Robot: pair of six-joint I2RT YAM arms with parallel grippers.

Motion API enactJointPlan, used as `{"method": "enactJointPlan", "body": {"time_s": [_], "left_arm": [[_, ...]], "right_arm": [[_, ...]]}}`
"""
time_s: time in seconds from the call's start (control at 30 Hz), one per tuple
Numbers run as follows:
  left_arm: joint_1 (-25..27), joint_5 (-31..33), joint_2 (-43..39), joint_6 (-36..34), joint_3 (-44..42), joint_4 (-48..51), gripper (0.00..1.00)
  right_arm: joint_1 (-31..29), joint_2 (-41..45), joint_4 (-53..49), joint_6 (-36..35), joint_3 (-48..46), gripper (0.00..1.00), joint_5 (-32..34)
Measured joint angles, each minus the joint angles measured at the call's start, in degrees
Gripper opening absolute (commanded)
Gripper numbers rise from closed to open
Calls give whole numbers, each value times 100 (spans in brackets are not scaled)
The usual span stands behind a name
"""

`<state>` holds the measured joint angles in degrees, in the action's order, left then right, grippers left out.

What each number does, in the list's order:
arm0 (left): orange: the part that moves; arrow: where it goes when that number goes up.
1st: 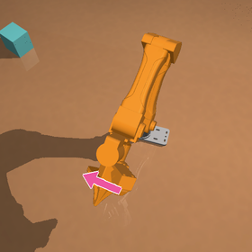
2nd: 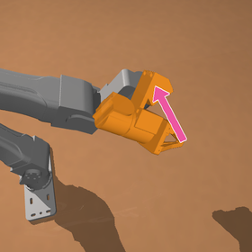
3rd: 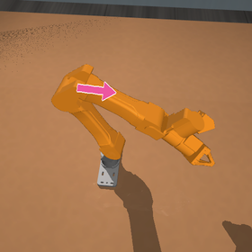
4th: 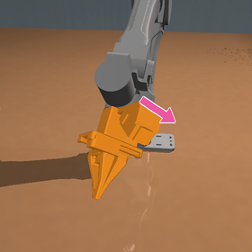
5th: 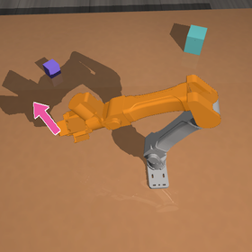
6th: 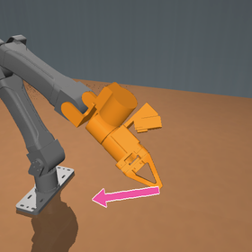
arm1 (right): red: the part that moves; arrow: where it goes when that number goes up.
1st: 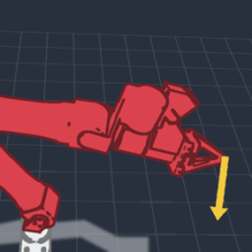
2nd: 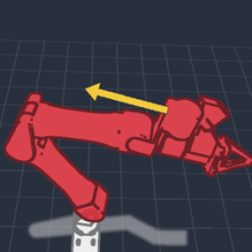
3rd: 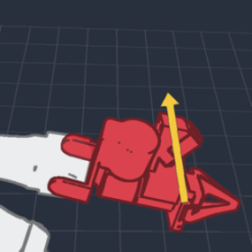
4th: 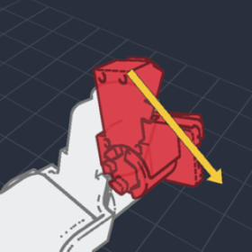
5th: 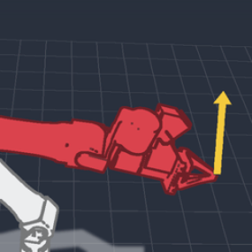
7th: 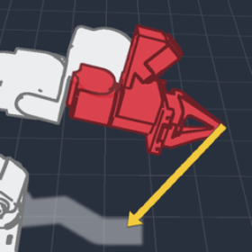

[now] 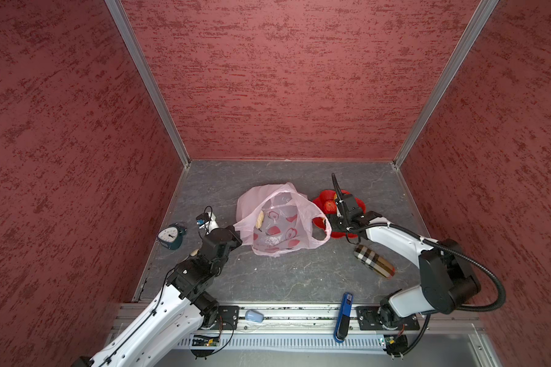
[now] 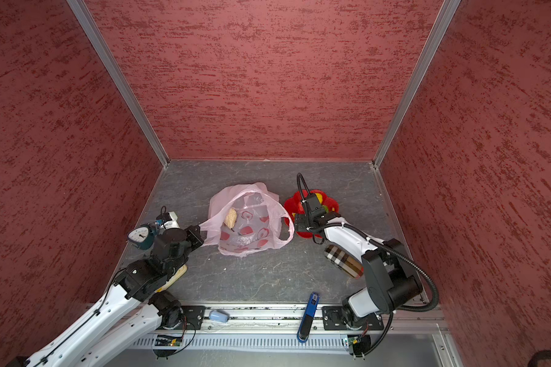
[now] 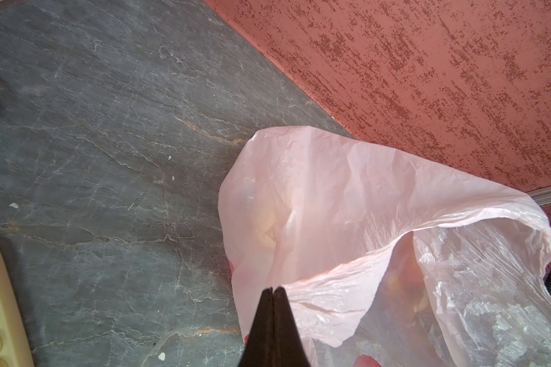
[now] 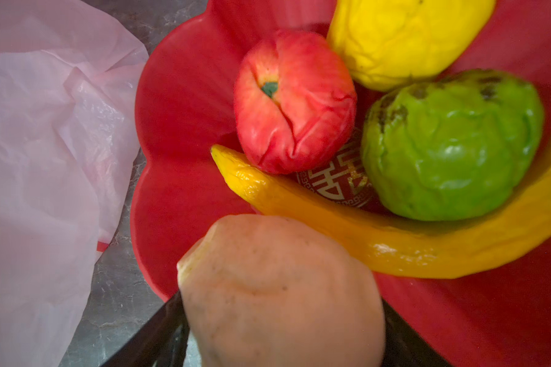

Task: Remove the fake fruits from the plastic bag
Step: 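Lower the beige fruit onto the red plate and open the right gripper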

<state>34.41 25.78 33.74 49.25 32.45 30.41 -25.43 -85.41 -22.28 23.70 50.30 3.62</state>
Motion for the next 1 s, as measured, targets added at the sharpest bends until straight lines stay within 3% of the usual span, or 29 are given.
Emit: {"method": "enactJointPlan", "body": {"time_s": [1.0], "left_arm": [[0,7,-35,-2,0,9,4]], "right_arm": [[-4,-85,-52,-28,-7,87,28]]}}
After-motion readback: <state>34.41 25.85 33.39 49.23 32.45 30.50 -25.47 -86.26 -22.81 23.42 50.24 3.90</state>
